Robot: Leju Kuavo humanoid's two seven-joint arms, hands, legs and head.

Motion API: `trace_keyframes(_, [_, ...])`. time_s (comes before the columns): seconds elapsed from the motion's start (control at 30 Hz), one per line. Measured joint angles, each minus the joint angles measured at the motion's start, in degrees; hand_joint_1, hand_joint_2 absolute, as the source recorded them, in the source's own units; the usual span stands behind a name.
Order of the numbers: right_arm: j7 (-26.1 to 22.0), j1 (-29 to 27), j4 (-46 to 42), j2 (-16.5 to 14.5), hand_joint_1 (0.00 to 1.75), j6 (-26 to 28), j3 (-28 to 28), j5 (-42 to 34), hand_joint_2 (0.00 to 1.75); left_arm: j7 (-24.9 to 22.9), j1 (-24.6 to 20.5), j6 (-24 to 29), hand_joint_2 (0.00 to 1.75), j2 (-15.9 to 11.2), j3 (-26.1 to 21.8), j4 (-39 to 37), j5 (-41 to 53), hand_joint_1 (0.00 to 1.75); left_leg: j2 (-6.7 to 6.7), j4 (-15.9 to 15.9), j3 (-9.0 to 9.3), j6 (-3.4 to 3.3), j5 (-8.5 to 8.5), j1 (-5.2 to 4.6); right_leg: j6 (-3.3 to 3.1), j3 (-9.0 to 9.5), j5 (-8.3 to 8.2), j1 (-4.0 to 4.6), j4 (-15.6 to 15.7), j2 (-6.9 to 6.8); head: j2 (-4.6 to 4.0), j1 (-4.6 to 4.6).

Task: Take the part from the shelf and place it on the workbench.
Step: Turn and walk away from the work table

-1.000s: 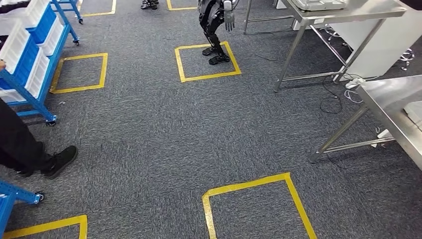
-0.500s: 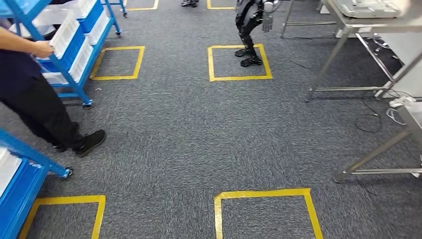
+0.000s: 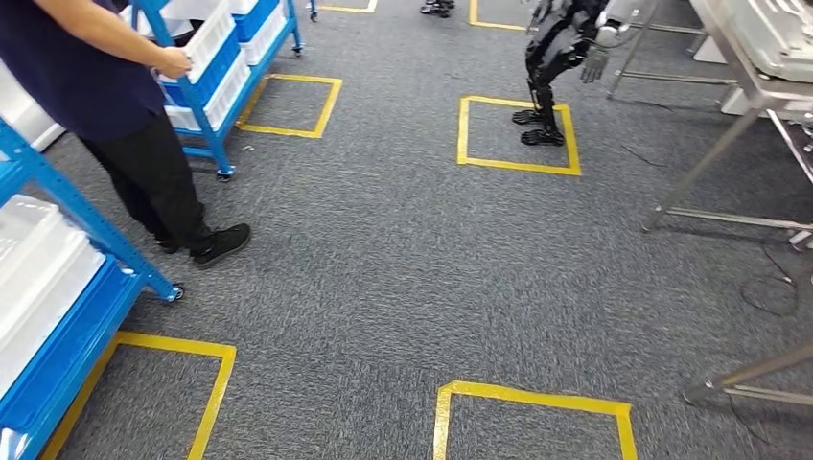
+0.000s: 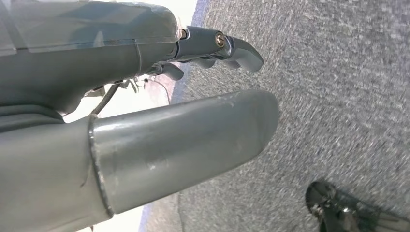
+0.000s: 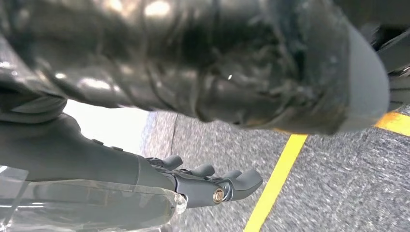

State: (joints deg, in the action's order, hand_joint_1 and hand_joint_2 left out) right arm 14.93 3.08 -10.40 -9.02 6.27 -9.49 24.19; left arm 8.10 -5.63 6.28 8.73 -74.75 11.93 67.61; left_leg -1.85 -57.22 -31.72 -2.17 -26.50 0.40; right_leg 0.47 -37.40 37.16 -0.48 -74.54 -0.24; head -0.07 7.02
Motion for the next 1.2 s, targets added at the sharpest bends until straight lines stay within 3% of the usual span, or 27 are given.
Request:
trace_keyframes(0.03, [0.01, 0.0, 0.0, 0.02, 0.0, -0.04, 0.0, 0.11, 0.0, -0.07, 0.0, 0.01, 0.0, -0.04, 0.0, 0.0, 0.01, 0.0, -0.84, -0.07, 0.1, 0.04, -0.03, 0.02, 0.0, 0.38, -1.58, -0.1, 1.28, 0.13, 0.0, 0.01])
trace_keyframes(0.07, [0.03, -0.02, 0.0, 0.05, 0.0, -0.08, 0.0, 0.26, 0.0, -0.12, 0.0, 0.02, 0.0, -0.07, 0.0, 0.0, 0.02, 0.0, -1.72, -0.2, 0.19, 0.17, -0.11, 0.06, -0.03, 1.71, -4.0, -0.25, 4.62, 0.64, 0.0, 0.01])
trace_keyframes(0.13, [0.09, -0.15, 0.04, 0.12, 0.0, -0.19, 0.0, 0.54, 0.0, -0.16, -0.03, 0.04, 0.0, -0.08, -0.01, 0.0, 0.03, 0.0, -3.22, -0.74, 0.01, 0.63, -0.37, 0.09, -0.12, 4.58, -7.47, -0.61, 11.76, 3.12, 0.0, 0.01])
trace_keyframes(0.2, [0.15, -0.16, 0.09, 0.15, 0.0, -0.36, 0.01, 0.71, 0.0, -0.14, -0.06, 0.08, 0.0, -0.1, -0.01, 0.0, 0.02, 0.0, -4.43, -1.13, -0.57, 1.34, -0.41, 0.15, -0.21, 5.51, -8.13, -0.61, 14.61, 4.64, 0.0, -0.01])
trace_keyframes(0.27, [0.21, 0.08, 0.09, 0.14, 0.0, -0.46, 0.02, 0.8, 0.0, -0.12, 0.04, 0.14, 0.0, -0.19, -0.01, 0.0, 0.02, 0.0, -5.45, -1.04, -1.01, 2.14, -0.24, 0.33, -0.72, 5.58, -8.29, -0.49, 14.98, 3.51, 0.0, -0.01])
trace_keyframes(0.33, [0.19, 0.16, 0.08, 0.15, 0.0, -0.48, 0.01, 0.85, 0.0, -0.12, 0.09, 0.17, 0.0, -0.26, -0.02, 0.0, 0.0, 0.0, -3.76, -2.6, -1.84, 2.67, -1.34, 0.28, -1.61, 5.92, -8.57, -0.56, 15.6, 2.02, 0.0, -0.01])
trace_keyframes(0.4, [0.13, 0.01, 0.08, 0.17, 0.0, -0.52, 0.01, 0.93, 0.0, -0.12, -0.08, 0.21, 0.0, -0.32, -0.02, 0.0, -0.02, 0.0, -0.49, -8.36, -4.52, 2.92, -4.57, 0.19, -2.22, 6.08, -8.64, -0.39, 15.93, 0.43, 0.0, -0.02])
trace_keyframes(0.47, [0.11, -0.12, 0.09, 0.2, 0.0, -0.6, 0.01, 1.11, 0.0, -0.12, -0.2, 0.25, 0.0, -0.43, -0.02, 0.0, -0.04, 0.0, 0.89, -15.28, -7.85, 3.15, -7.38, 0.25, -2.46, 6.07, -8.53, -0.11, 15.91, -1.3, 0.0, -0.02])
trace_keyframes(0.5, [0.11, -0.13, 0.1, 0.22, 0.0, -0.66, 0.01, 1.25, 0.0, -0.12, -0.18, 0.26, 0.0, -0.5, -0.02, 0.0, -0.05, 0.0, 1.16, -16.68, -8.5, 3.21, -7.46, 0.27, -2.5, 6.1, -8.46, -0.03, 15.9, -2.11, 0.0, -0.02])
trace_keyframes(0.53, [0.11, -0.1, 0.1, 0.23, 0.0, -0.72, 0.01, 1.42, 0.0, -0.13, -0.12, 0.27, 0.0, -0.55, -0.02, 0.0, -0.07, 0.0, 1.4, -15.86, -8.01, 3.2, -6.47, 0.28, -2.49, 6.17, -8.37, 0.02, 15.89, -2.87, 0.0, -0.02])
trace_keyframes(0.57, [0.11, -0.06, 0.09, 0.23, 0.0, -0.8, 0.0, 1.57, 0.0, -0.14, -0.05, 0.27, 0.0, -0.62, -0.02, 0.0, -0.07, 0.0, 1.89, -12.73, -6.3, 3.11, -4.64, 0.26, -2.42, 6.31, -8.26, 0.04, 15.89, -3.56, 0.0, -0.02])
trace_keyframes(0.63, [0.11, -0.02, 0.08, 0.23, 0.0, -0.95, 0.0, 1.74, 0.0, -0.16, -0.09, 0.27, 0.0, -0.77, -0.02, 0.0, -0.1, 0.0, 4.24, -4.79, -2.02, 2.69, -1.53, -0.02, -2.07, 6.66, -7.97, 0.24, 15.84, -4.78, 0.0, -0.02])
trace_keyframes(0.7, [0.11, 0.04, 0.08, 0.23, 0.0, -1.03, 0.0, 1.78, 0.0, -0.16, -0.28, 0.25, 0.0, -0.88, -0.03, 0.0, -0.17, 0.0, 5.59, -1.05, -0.17, 2.09, -0.73, -0.42, -1.53, 6.92, -7.7, 0.5, 15.8, -5.82, 0.0, -0.01])
trace_keyframes(0.77, [0.11, 0.29, 0.08, 0.23, 0.0, -1.09, 0.01, 1.78, 0.0, -0.17, -0.21, 0.22, 0.0, -1.01, -0.05, 0.0, -0.24, 0.0, 4.5, -0.67, -0.25, 1.46, -0.63, -0.5, -0.96, 7.21, -7.54, 0.56, 15.89, -6.73, 0.0, 0.01])
trace_keyframes(0.8, [0.11, 0.41, 0.07, 0.24, 0.0, -1.11, 0.01, 1.79, 0.0, -0.19, -0.11, 0.21, 0.0, -1.06, -0.08, 0.0, -0.25, 0.0, 3.92, -0.4, -0.15, 1.16, -0.45, -0.4, -0.62, 7.31, -7.25, 0.47, 15.65, -6.21, 0.0, 0.01])
trace_keyframes(0.87, [0.1, 0.45, 0.04, 0.25, 0.0, -1.13, 0.01, 1.8, 0.0, -0.31, -0.12, 0.19, 0.0, -1.1, -0.1, 0.0, -0.27, 0.0, 2.85, 0.12, 0.13, 0.46, -0.01, -0.06, -0.08, 6.29, -5.18, 0.29, 12.83, -3.33, 0.0, 0.02])
trace_keyframes(0.93, [0.09, 0.3, 0.04, 0.27, 0.0, -1.15, 0.01, 1.82, 0.0, -0.44, -0.27, 0.16, 0.0, -1.1, -0.11, 0.0, -0.27, 0.0, 1.8, 0.18, 0.03, 0.08, 0.2, 0.01, 0.1, 3.0, -1.53, 0.13, 5.95, -0.51, 0.0, 0.01])
trace_keyframes(1.0, [0.09, 0.22, 0.04, 0.3, 0.0, -1.15, 0.01, 1.82, 0.0, -0.51, -0.32, 0.15, 0.0, -1.1, -0.11, 0.0, -0.28, 0.0, 0.41, 0.12, -0.01, 0.0, 0.25, 0.0, 0.23, -0.11, 0.14, 0.06, 0.11, 0.08, 0.0, 0.01])
trace_keyframes(1.03, [0.09, 0.2, 0.04, 0.32, 0.0, -1.15, 0.01, 1.81, 0.0, -0.54, -0.31, 0.15, 0.0, -1.1, -0.12, 0.0, -0.3, 0.0, -0.39, 0.07, 0.04, 0.01, 0.24, 0.01, 0.26, -0.46, -0.71, -0.01, -0.12, 0.14, 0.0, 0.01])
trace_keyframes(1.07, [0.09, 0.18, 0.04, 0.36, 0.0, -1.14, 0.02, 1.8, 0.0, -0.56, -0.3, 0.15, 0.0, -1.09, -0.13, 0.0, -0.33, 0.0, -1.23, 0.0, 0.12, 0.07, 0.21, 0.03, 0.24, 0.25, -2.6, -0.12, 1.88, 0.34, 0.0, 0.01])
trace_keyframes(1.13, [0.08, 0.05, 0.06, 0.44, 0.0, -1.14, 0.01, 1.73, 0.0, -0.58, -0.32, 0.14, 0.0, -1.03, -0.13, 0.0, -0.38, 0.0, -2.8, -0.38, 0.14, 0.42, 0.0, 0.05, 0.1, 3.37, -6.87, -0.41, 9.47, 2.29, 0.0, 0.01])
trace_keyframes(1.2, [0.05, -0.01, 0.08, 0.48, 0.0, -1.19, -0.07, 1.65, 0.0, -0.58, -0.32, 0.14, 0.0, -0.97, -0.13, 0.0, -0.38, 0.0, -4.02, -0.88, -0.25, 1.08, -0.21, 0.04, -0.16, 5.25, -8.59, -0.47, 14.28, 4.16, 0.0, 0.01])
